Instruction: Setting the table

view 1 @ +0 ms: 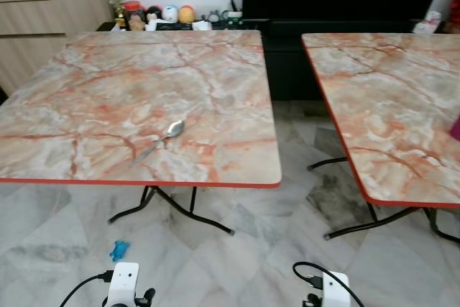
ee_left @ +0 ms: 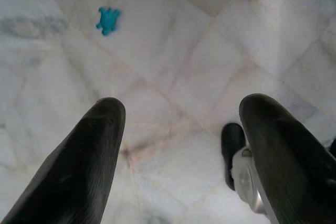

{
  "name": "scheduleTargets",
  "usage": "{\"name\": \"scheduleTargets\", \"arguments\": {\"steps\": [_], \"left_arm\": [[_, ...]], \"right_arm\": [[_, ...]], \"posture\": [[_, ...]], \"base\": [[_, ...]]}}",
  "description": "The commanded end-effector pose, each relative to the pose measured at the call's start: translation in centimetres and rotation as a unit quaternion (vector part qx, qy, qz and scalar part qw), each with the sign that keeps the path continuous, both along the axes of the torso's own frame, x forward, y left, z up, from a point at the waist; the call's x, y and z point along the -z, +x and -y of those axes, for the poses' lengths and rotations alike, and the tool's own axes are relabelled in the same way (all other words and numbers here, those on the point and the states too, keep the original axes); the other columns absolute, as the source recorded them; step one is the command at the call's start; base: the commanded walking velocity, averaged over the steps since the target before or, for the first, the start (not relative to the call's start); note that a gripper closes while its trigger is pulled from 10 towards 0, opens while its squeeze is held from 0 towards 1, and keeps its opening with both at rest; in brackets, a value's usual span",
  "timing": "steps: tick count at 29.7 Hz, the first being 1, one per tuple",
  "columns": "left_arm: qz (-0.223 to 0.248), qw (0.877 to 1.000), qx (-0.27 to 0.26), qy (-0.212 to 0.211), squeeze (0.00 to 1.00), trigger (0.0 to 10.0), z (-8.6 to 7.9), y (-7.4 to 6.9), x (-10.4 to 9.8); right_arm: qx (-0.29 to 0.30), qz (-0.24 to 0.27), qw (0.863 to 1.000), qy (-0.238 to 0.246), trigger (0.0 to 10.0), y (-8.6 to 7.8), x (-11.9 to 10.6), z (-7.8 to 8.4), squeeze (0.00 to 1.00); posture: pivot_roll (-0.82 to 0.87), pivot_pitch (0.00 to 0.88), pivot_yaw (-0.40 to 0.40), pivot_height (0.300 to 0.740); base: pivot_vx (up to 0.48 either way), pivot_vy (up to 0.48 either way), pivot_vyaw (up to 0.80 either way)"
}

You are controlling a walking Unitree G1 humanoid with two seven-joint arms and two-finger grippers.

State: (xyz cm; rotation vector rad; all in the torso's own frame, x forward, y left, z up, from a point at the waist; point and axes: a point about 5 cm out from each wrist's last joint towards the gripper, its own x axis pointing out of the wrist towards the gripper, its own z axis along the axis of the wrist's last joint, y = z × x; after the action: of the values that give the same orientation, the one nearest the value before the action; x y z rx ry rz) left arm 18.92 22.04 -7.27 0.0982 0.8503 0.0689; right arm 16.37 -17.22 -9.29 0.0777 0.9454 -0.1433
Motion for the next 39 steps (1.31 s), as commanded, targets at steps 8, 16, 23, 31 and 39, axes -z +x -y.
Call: {"name": "scheduleTargets", "arguments": {"steps": [8,16,23,31,39], "left_arm": [[0.002,1.0,0.001,0.003,0.0,10.0,-0.23,0.16,-0.13],[0.003,1.0,-0.002,0.002,0.0,10.0,-0.22,0.2,-0.14],[0.004,1.0,-0.001,0.002,0.0,10.0,-0.07,0.26,-0.15],[0.008,1.0,0.004,0.006,0.0,10.0,-0.23,0.22,-0.2],[0.011,1.0,0.004,0.007,0.0,10.0,-0.17,0.22,-0.22]], "right_arm": [[-0.003,-0.009,1.0,-0.002,10.0,-0.45,0.2,0.04,0.0],[-0.001,-0.011,1.0,-0.001,10.0,-0.54,0.24,0.11,0.0],[-0.002,-0.013,1.0,0.0,10.0,-0.57,0.25,0.22,0.0],[-0.004,-0.014,1.0,0.0,10.0,-0.55,0.26,0.16,0.0],[-0.005,-0.014,1.0,0.002,10.0,-0.52,0.26,0.02,0.0]], "posture": [[0.08,0.0,0.041,0.74],[0.09,0.0,0.04,0.74],[0.09,0.0,0.04,0.74],[0.09,0.0,0.04,0.74],[0.1,0.0,0.04,0.74]], "base": [[0.0,0.3,0.0],[0.0,0.301,0.0],[0.0,0.305,0.0],[0.0,0.074,0.0],[0.0,0.0,0.0]]}}
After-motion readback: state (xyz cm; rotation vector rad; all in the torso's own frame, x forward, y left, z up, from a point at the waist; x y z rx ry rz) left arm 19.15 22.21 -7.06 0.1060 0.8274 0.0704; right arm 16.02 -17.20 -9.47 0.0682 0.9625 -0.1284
